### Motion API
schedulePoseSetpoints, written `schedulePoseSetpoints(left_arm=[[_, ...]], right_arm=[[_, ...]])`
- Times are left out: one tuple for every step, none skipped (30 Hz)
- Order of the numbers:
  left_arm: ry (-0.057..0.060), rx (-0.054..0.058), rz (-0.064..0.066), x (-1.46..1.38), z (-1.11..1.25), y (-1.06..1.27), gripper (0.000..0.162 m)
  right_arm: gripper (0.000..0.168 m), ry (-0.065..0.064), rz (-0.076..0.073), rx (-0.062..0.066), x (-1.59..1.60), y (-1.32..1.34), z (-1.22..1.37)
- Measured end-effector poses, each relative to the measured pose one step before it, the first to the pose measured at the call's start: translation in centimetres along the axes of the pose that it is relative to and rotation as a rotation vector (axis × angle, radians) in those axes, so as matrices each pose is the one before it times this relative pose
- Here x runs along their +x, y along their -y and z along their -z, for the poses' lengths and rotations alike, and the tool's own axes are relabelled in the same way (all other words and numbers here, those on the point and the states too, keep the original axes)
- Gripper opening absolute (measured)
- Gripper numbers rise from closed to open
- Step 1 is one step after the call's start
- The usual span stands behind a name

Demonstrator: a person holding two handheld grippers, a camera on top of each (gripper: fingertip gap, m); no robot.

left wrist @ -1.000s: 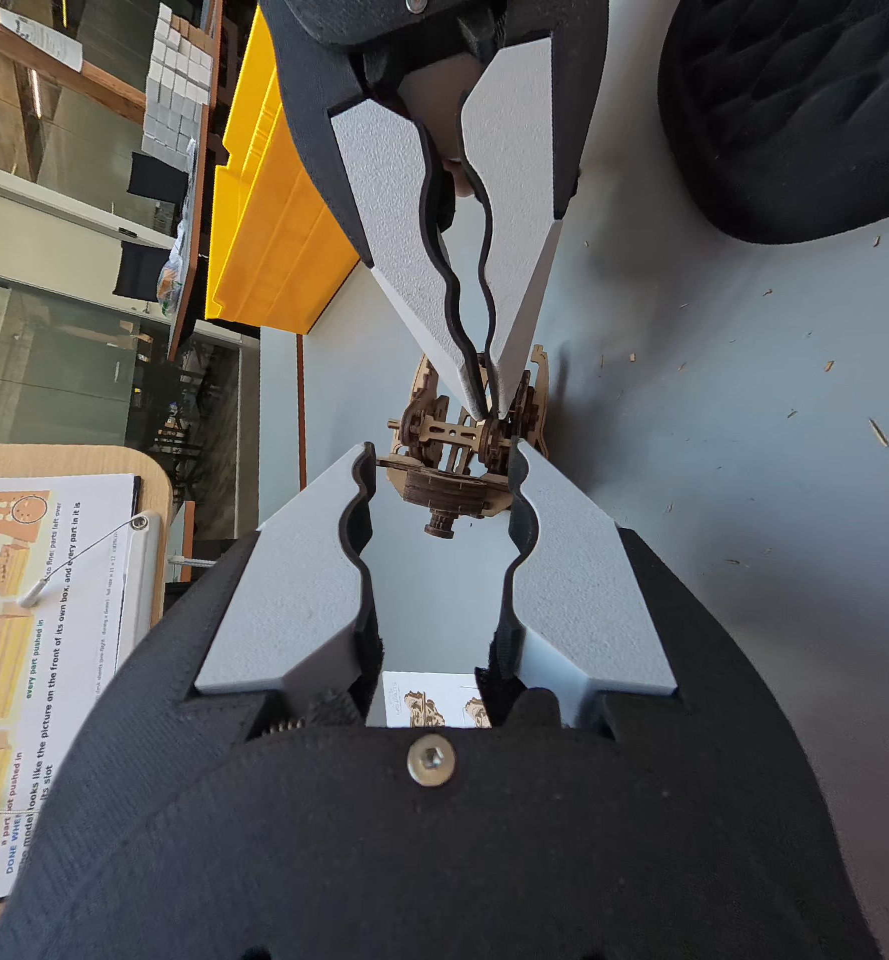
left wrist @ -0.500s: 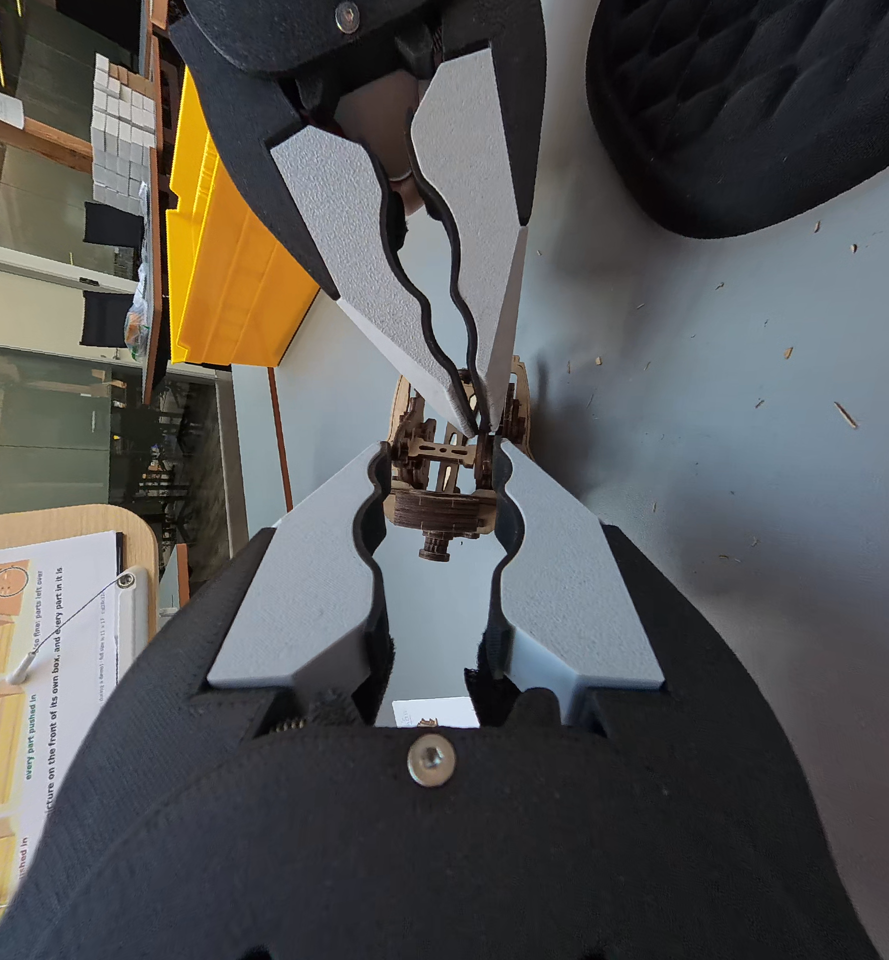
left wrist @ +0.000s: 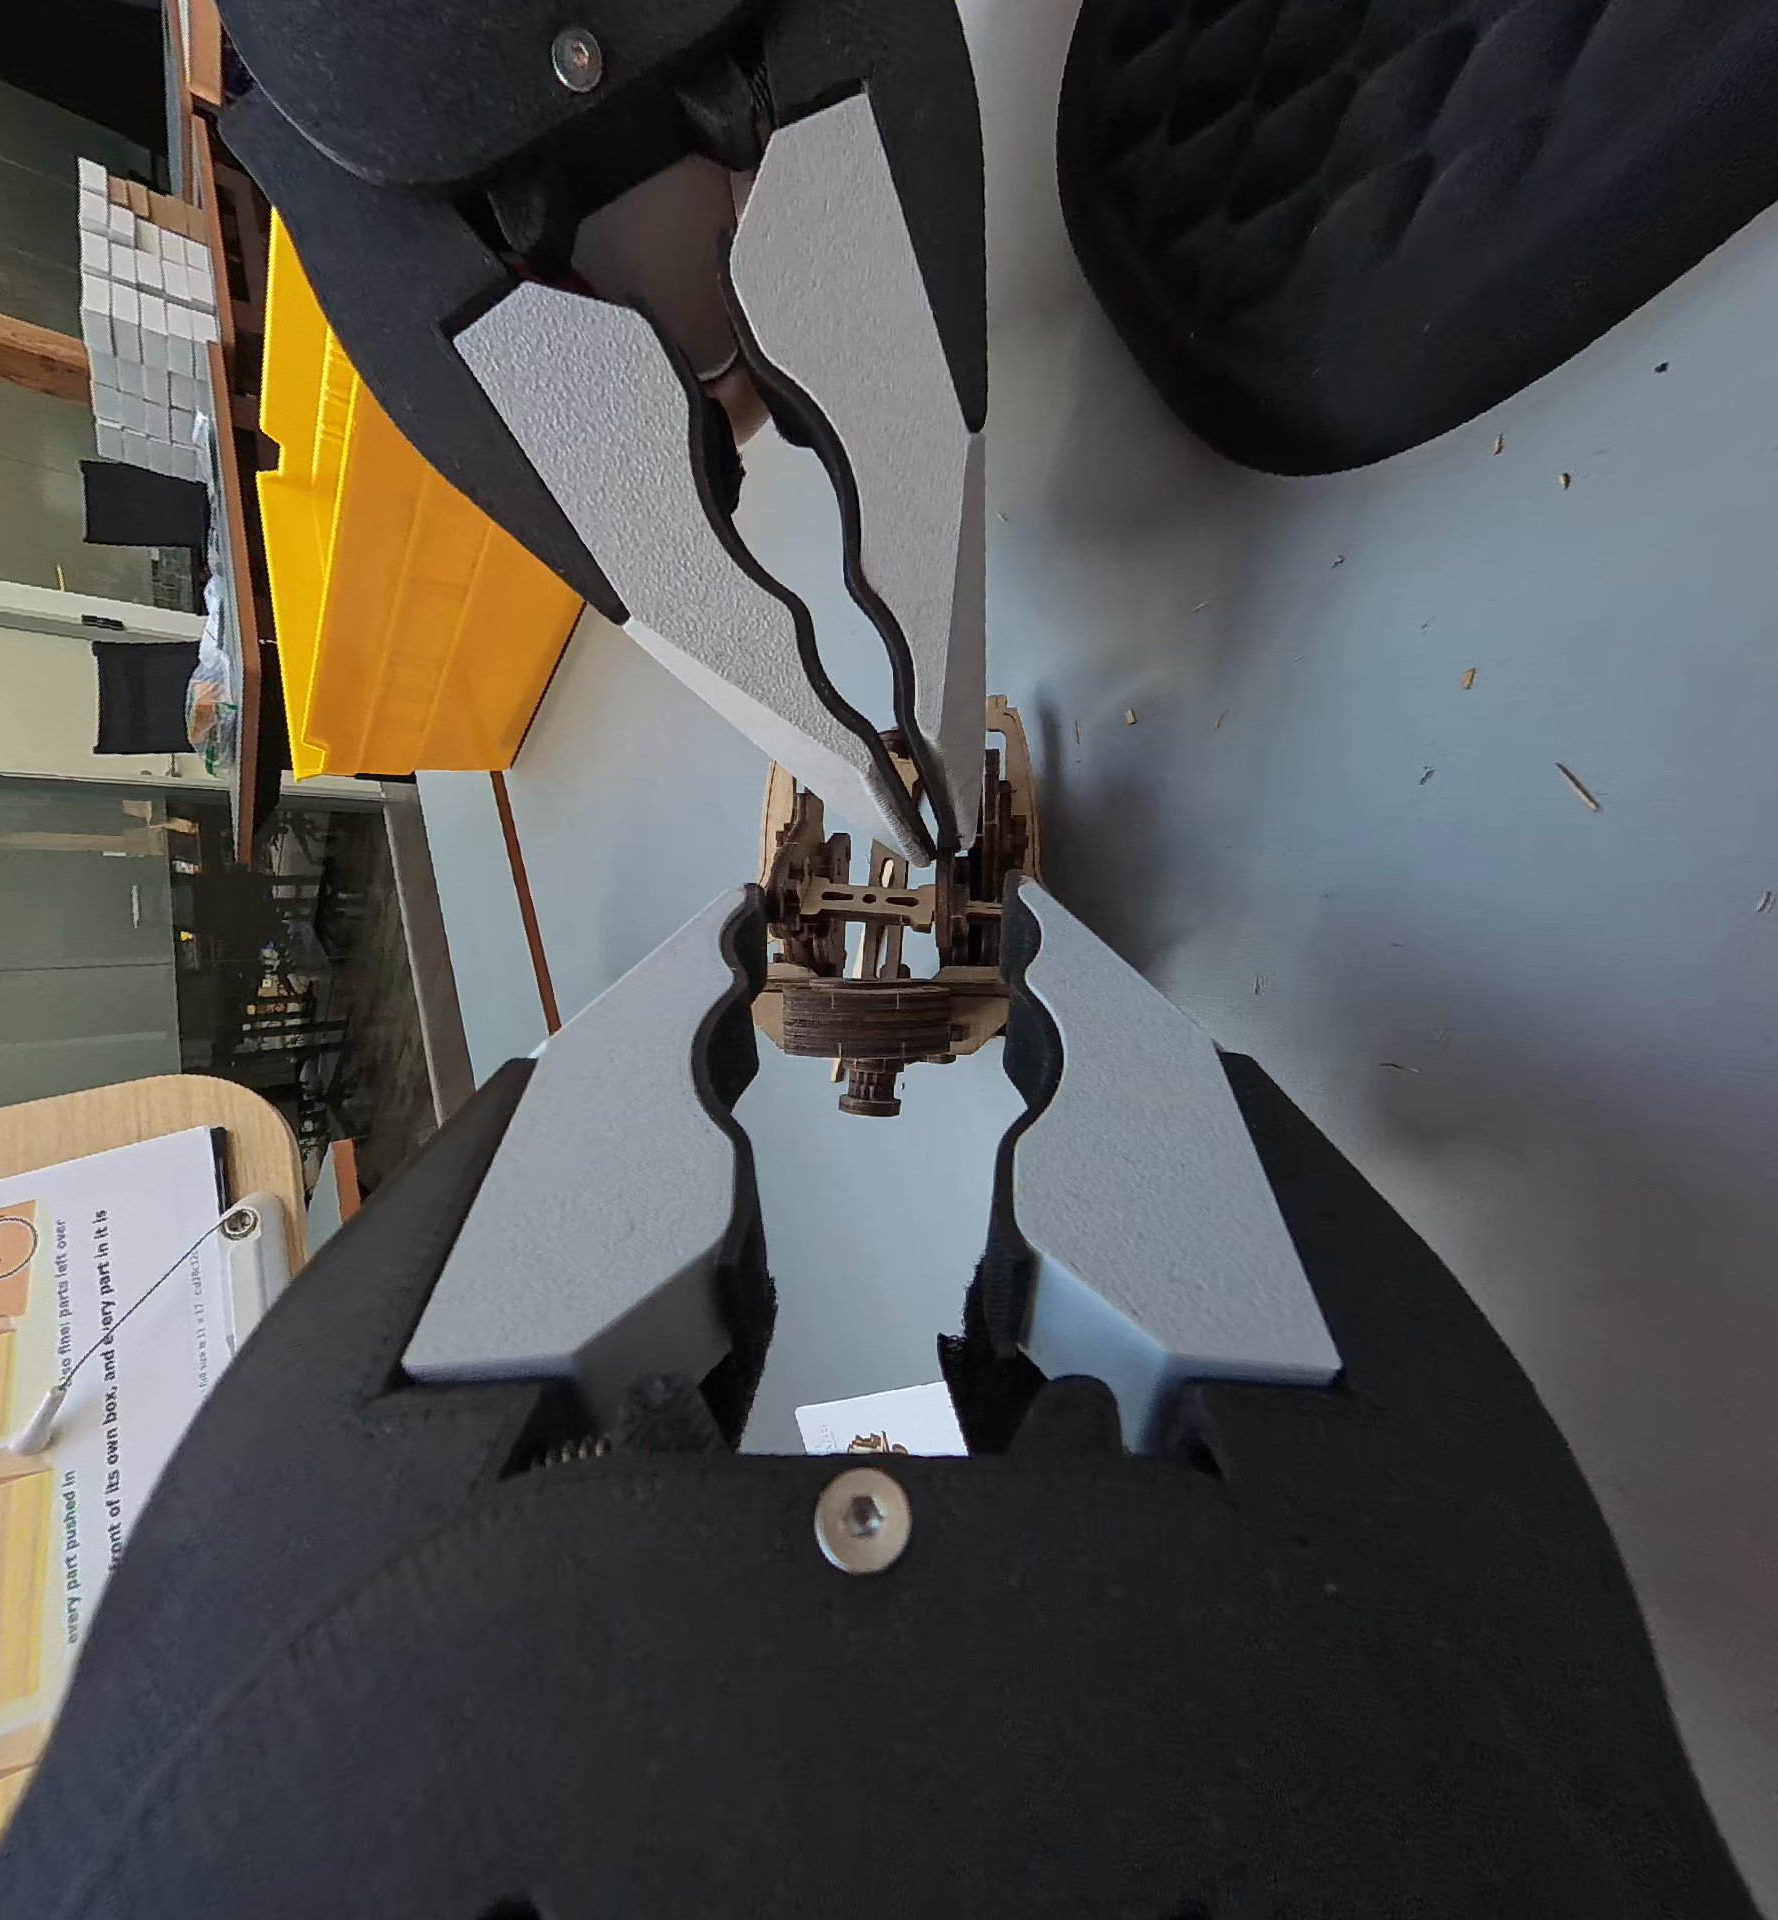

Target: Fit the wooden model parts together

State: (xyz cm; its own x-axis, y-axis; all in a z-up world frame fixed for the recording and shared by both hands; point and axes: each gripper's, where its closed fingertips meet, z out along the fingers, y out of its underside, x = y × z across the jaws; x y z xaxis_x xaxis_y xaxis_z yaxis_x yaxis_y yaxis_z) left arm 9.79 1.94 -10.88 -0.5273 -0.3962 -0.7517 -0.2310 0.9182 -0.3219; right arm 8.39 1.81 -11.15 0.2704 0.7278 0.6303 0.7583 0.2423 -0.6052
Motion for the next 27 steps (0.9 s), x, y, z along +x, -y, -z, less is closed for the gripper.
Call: schedulePoseSetpoints(left_arm=[[-0.0095,0.0084,0.0127,0.058,0.166,0.145,0.043],[-0.0069,0.0155,0.0208,-0.049,0.231,0.220,0.043],[-0.0019,0.0199,0.0248,-0.179,0.272,0.249,0.039],[-0.0036,0.0196,0.0235,-0.170,0.271,0.231,0.038],[-0.0098,0.0141,0.0193,-0.037,0.218,0.183,0.038],[-0.0103,0.0029,0.0122,0.014,0.125,0.014,0.039],[-0.0087,-0.0088,0.0044,0.058,0.026,-0.130,0.042],[-0.0023,-0.0160,-0.0021,0.009,-0.048,-0.246,0.045],[0.0014,-0.0122,-0.0035,-0.006,-0.080,-0.182,0.046],[-0.0010,-0.0033,-0.0004,0.055,-0.080,-0.044,0.046],[-0.0001,0.0019,0.0044,0.027,-0.061,0.061,0.045],[0.0032,0.0020,0.0086,-0.059,-0.076,0.067,0.045],[0.0018,-0.0015,0.0099,-0.062,-0.082,0.012,0.044],[-0.0014,-0.0025,0.0081,-0.022,-0.065,-0.027,0.043],[-0.0017,0.0019,0.0087,-0.025,-0.024,0.034,0.042],[-0.0016,0.0063,0.0134,-0.042,0.009,0.120,0.041],[-0.0066,0.0057,0.0194,0.009,0.011,0.095,0.041],[-0.0079,0.0061,0.0241,0.008,0.024,0.082,0.041],[-0.0061,0.0030,0.0251,-0.048,0.023,0.047,0.040],[-0.0072,0.0021,0.0258,-0.045,0.025,0.029,0.039],[-0.0117,0.0036,0.0259,0.023,0.040,0.059,0.039],[-0.0122,0.0026,0.0266,0.025,0.030,0.047,0.039],[-0.0107,0.0030,0.0255,0.032,0.018,0.056,0.039],[-0.0077,0.0049,0.0223,0.022,0.006,0.053,0.039],[-0.0036,0.0041,0.0207,-0.026,-0.012,0.022,0.039],[-0.0023,0.0028,0.0193,-0.035,-0.011,0.017,0.039],[-0.0044,0.0043,0.0139,0.000,0.023,0.032,0.038]], right_arm=[[0.001,0.0074,-0.0039,0.0047,-0.090,0.104,0.031],[0.001,0.0005,-0.0017,-0.0011,0.025,-0.002,0.038],[0.001,0.0015,-0.0032,0.0002,0.029,0.003,0.050],[0.001,0.0031,-0.0076,0.0051,0.018,0.064,0.053],[0.001,0.0072,-0.0129,0.0119,-0.008,0.158,0.072],[0.001,0.0094,-0.0173,0.0114,-0.015,0.164,0.078],[0.000,0.0093,-0.0168,0.0098,-0.007,0.132,0.086],[0.001,0.0060,-0.0141,0.0100,0.031,0.153,0.098],[0.001,0.0035,-0.0106,0.0084,0.053,0.126,0.100],[0.001,0.0034,-0.0087,0.0055,0.053,0.104,0.114],[0.000,0.0062,-0.0089,0.0053,-0.003,0.118,0.092],[0.000,0.0036,-0.0086,0.0031,0.033,0.109,0.099],[0.000,-0.0007,-0.0074,-0.0010,0.092,0.048,0.082],[0.000,0.0053,-0.0040,-0.0001,-0.022,0.062,0.072],[0.000,0.0064,-0.0019,-0.0007,-0.056,0.057,0.065],[0.000,0.0065,-0.0021,-0.0018,-0.069,0.027,0.064],[0.000,0.0044,-0.0017,0.0045,-0.033,0.117,0.095],[0.000,0.0052,-0.0021,0.0033,-0.037,0.070,0.096],[0.000,0.0014,-0.0035,0.0023,0.045,0.036,0.094],[0.000,0.0017,-0.0040,0.0030,0.029,0.047,0.095],[0.000,0.0038,-0.0055,0.0057,-0.005,0.071,0.073],[0.000,0.0046,-0.0048,0.0040,-0.025,0.061,0.060],[0.000,0.0042,-0.0052,0.0032,-0.010,0.019,0.059],[0.000,0.0056,-0.0070,0.0040,-0.015,0.024,0.079],[0.000,0.0032,-0.0095,0.0028,0.039,-0.014,0.064],[0.000,0.0024,-0.0105,0.0018,0.067,-0.045,0.057],[0.000,0.0050,-0.0112,0.0061,0.020,0.001,0.060]])
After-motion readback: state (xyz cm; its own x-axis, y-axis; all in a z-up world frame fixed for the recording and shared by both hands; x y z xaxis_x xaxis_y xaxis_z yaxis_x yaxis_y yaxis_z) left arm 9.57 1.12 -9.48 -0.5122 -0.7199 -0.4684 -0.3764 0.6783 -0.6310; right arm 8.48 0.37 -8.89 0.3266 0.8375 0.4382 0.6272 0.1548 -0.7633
